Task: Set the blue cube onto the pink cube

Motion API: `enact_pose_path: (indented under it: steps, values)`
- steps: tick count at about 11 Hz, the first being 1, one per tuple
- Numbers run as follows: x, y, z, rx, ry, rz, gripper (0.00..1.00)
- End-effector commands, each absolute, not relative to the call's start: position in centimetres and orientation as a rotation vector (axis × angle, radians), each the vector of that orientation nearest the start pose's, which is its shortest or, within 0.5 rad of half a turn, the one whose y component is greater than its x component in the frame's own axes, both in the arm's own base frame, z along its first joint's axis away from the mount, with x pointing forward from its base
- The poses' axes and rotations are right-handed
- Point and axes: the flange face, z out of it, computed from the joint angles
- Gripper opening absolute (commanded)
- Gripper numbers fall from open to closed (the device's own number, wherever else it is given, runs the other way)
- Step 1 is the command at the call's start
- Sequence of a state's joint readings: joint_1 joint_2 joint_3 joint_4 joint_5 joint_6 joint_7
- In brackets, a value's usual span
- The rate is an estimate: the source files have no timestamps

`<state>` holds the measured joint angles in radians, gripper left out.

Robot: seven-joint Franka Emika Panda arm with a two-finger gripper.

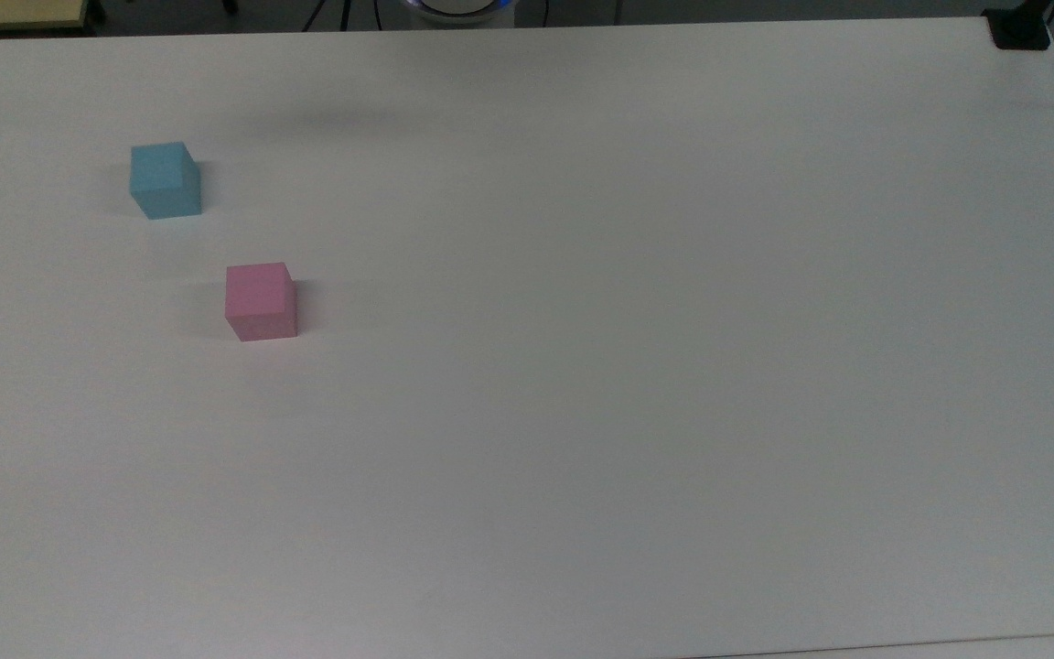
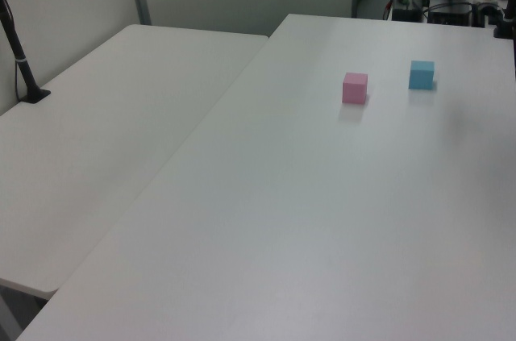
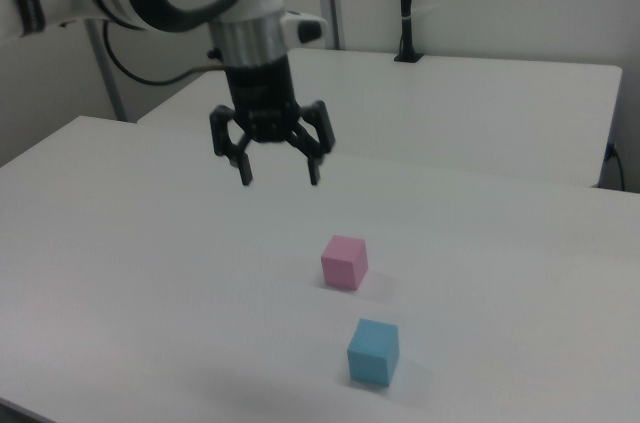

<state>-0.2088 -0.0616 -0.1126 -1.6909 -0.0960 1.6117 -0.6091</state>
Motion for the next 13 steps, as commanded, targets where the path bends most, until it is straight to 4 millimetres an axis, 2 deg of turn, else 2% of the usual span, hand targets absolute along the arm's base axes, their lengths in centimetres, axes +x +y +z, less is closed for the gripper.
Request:
enact_pose_path:
  steps: [1, 2, 5, 7, 9, 13]
  values:
    - [49.4, -23.0, 57.0, -3.150, -0.503, 0.186, 1.00]
    - [49.1, -24.4, 54.6, -3.145, -0.466, 0.204, 1.00]
    - [49.7, -27.8, 45.5, -3.195, -0.414, 0.109, 1.00]
    - [51.1, -28.9, 41.1, -3.193, -0.413, 0.134, 1.00]
    - [51.9, -29.9, 38.3, -3.207, -0.415, 0.113, 1.00]
    - [52.0, -29.8, 35.5, -3.184, -0.411, 0.174, 1.00]
